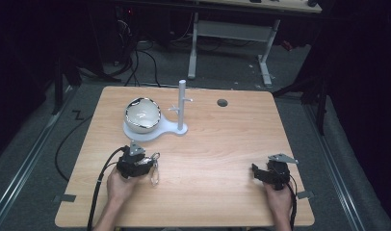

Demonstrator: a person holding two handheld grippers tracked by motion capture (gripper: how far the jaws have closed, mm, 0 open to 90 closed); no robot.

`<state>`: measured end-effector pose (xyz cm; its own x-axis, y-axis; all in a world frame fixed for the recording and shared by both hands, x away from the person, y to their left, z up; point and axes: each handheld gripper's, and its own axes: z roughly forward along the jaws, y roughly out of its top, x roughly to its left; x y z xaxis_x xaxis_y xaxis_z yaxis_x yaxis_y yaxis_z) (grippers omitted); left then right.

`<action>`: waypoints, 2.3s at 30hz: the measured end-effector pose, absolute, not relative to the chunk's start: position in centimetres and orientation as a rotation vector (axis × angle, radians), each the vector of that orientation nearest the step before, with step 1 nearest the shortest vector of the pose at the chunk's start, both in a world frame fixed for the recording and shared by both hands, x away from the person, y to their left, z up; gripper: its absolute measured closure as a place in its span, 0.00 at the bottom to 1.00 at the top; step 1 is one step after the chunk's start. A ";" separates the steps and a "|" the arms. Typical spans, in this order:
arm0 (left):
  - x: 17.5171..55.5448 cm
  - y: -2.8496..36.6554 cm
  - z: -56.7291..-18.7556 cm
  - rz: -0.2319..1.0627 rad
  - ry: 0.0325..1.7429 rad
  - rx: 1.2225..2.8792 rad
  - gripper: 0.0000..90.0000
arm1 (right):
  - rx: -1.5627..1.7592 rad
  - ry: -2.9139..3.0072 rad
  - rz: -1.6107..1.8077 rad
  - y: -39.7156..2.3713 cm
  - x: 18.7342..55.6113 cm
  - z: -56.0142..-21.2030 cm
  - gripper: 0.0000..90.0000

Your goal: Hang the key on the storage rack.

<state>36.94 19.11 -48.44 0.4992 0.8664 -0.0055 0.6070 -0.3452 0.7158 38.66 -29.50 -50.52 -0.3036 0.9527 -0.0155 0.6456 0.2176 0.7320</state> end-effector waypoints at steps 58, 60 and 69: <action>41.8 18.0 -35.1 0.502 1.032 1.839 0.59 | 1.472 2.032 0.871 -29.5 38.6 -50.5 0.27; 41.9 17.9 -35.0 0.514 1.031 1.837 0.59 | 1.472 2.032 0.871 -29.5 38.6 -50.5 0.27; 43.7 17.1 -34.1 0.543 1.033 1.841 0.59 | 1.471 2.033 0.871 -29.5 38.6 -50.5 0.27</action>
